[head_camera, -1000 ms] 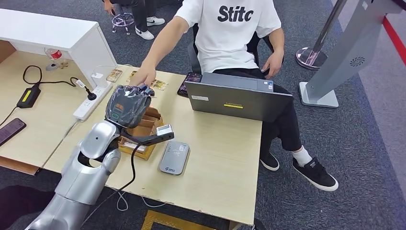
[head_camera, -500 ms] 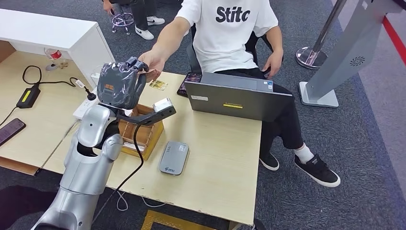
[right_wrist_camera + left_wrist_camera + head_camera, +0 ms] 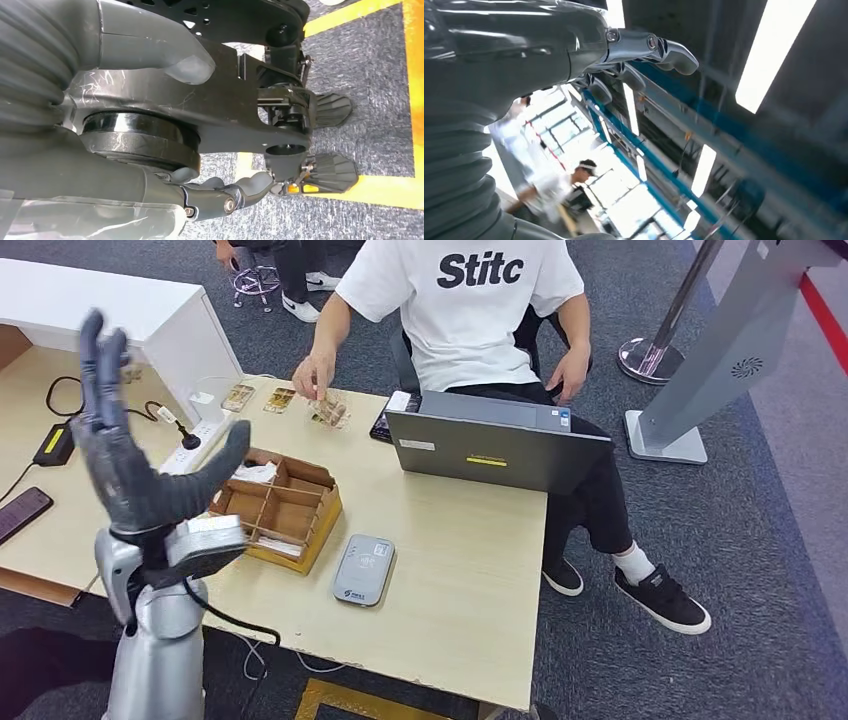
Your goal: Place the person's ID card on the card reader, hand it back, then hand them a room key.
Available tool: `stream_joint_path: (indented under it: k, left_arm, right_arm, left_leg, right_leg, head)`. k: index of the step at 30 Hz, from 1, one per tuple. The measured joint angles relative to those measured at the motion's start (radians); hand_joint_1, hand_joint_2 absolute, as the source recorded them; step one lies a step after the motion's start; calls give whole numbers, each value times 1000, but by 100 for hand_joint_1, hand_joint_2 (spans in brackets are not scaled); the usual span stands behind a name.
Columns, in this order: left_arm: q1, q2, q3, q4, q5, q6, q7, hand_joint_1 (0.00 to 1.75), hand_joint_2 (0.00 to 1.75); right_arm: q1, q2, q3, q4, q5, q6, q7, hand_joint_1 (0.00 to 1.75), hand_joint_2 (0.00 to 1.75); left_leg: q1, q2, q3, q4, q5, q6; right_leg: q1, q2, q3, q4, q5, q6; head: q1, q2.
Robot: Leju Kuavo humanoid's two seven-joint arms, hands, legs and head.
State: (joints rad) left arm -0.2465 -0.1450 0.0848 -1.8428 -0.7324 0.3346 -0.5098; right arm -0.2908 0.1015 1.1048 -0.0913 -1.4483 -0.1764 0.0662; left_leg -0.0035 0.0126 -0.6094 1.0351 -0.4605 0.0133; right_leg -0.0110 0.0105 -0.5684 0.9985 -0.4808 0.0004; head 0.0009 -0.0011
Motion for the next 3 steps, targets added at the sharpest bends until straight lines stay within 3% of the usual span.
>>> stream_joint_path:
  k: [2, 3]
  left_arm:
    - [73, -57, 111, -95, 313, -11, -104, 0, 175]
    - [92, -72, 141, -117, 397, -15, -128, 0, 175]
  right_arm:
    - [4, 0, 0, 2, -8, -8, -2, 0, 175]
    - [4, 0, 0, 2, -9, -10, -2, 0, 175]
  left_leg:
    - [-1, 1, 1, 0, -1, -1]
    - [-1, 1, 2, -1, -1, -1]
  right_leg:
    - [0, 0, 0, 0, -1, -1]
    - [0, 1, 0, 0, -1, -1]
  head:
    - [0, 0]
    - [0, 0]
